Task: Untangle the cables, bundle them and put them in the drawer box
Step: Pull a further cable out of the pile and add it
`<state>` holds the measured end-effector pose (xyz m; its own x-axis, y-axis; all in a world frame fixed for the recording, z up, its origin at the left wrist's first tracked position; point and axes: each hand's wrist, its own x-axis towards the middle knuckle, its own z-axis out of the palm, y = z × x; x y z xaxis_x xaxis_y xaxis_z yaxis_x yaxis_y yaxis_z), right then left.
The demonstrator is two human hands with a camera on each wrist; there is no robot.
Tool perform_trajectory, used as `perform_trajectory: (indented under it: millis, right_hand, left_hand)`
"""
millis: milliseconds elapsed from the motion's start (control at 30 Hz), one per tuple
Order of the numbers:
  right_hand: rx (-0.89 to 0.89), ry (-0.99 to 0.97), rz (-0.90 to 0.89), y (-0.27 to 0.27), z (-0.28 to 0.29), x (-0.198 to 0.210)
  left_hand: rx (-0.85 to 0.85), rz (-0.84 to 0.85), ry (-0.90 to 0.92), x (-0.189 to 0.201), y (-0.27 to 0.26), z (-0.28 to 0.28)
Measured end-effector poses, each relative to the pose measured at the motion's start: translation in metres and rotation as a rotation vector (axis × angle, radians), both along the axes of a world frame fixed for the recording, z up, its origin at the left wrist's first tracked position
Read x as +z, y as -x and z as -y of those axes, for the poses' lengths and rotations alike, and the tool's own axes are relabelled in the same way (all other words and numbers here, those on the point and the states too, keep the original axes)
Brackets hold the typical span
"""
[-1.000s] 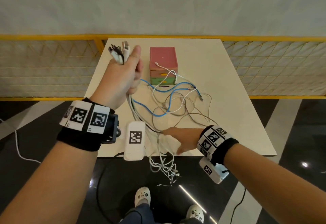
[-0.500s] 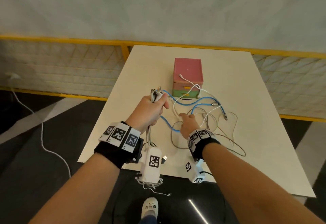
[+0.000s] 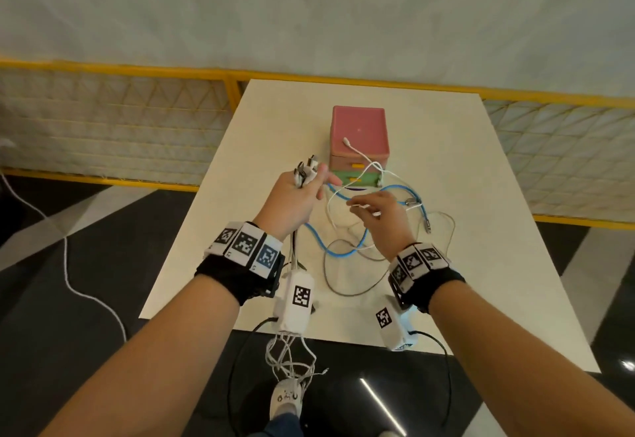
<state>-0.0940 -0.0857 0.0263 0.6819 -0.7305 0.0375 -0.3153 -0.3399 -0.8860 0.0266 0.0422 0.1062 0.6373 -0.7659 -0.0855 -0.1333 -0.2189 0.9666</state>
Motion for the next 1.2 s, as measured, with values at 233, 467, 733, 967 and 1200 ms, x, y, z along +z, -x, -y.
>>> perform_trajectory:
  millis: [233, 467, 733, 967, 1200]
  right_hand:
    - [0.052, -0.356, 0.387, 0.03, -0.012, 0.075]
    - [-0.085, -0.253, 0.336, 0.039, -0.002, 0.087]
    - [0.298, -0.437, 0.165, 0.032, -0.016, 0.06]
    - [0.304, -0.054, -0.227, 0.04, 0.027, 0.009]
    - [0.063, 0.038, -0.035, 0.039, 0.061, 0.062]
  left_hand:
    - [-0.181, 0.009, -0.099, 0.006, 0.028, 0.021]
    - [-0.223, -0.015, 0.07, 0.009, 0.045, 0.037]
    - [-0.069, 0.172, 0.185, 0.03, 0.03, 0.043]
    - [0.098, -0.233, 0.597, 0.097, -0.002, 0.023]
    - [0.027, -0.051, 0.502, 0.102, -0.013, 0.002]
